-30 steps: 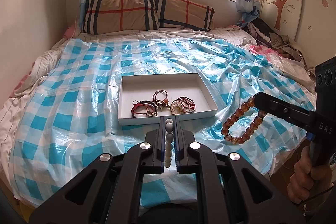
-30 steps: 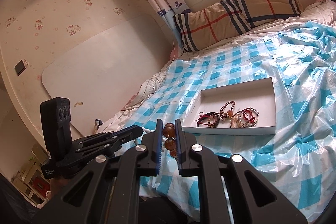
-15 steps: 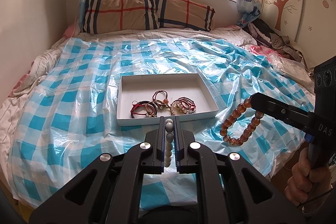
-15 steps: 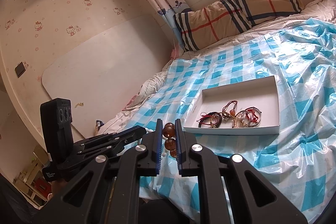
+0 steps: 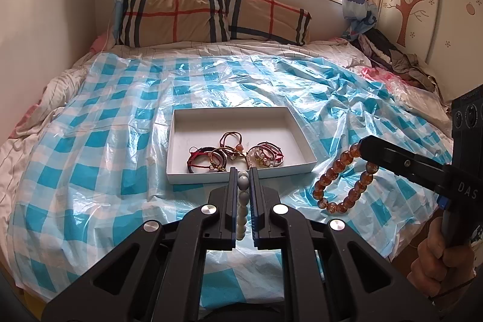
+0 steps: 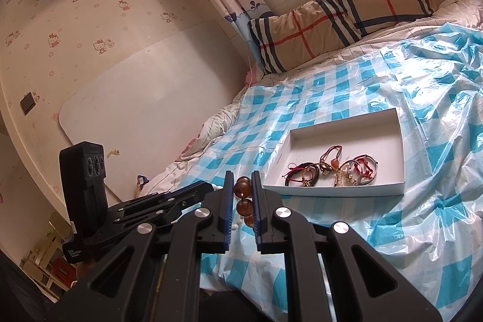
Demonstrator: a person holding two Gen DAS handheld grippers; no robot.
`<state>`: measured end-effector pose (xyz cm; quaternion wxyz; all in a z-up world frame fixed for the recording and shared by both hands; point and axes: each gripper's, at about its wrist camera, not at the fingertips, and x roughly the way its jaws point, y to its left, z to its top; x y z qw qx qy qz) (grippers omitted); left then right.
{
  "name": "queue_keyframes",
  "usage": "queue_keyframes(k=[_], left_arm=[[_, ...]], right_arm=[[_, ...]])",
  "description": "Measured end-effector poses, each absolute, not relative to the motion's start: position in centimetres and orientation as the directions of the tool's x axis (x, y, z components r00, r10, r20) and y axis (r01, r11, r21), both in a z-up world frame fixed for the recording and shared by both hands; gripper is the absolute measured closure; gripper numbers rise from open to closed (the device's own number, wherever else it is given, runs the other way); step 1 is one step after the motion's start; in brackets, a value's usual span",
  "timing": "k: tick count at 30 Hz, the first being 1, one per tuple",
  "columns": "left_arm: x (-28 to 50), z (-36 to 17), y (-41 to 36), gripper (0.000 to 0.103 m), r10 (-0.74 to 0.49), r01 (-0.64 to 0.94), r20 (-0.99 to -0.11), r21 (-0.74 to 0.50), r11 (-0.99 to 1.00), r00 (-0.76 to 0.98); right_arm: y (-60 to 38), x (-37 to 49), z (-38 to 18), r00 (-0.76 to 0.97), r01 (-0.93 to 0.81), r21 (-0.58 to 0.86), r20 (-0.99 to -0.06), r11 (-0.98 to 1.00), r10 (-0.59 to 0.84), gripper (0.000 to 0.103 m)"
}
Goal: Organize jewelry
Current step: 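Carry the white bead bracelet with the left tool toward the box while the right tool carries the brown bracelet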
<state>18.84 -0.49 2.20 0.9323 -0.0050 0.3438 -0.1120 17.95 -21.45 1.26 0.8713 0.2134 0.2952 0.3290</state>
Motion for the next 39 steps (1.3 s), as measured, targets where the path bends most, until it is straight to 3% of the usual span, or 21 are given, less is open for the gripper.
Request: queue_keyframes(k=[39], left_arm=[[23.0, -0.1, -0.6, 0.096, -0.22, 0.199, -0.653, -0.107, 0.974, 0.725]], right_arm=[[-20.6, 21.1, -1.3, 0.605, -0.416, 0.603, -0.376, 0.681, 0.702, 0.091]])
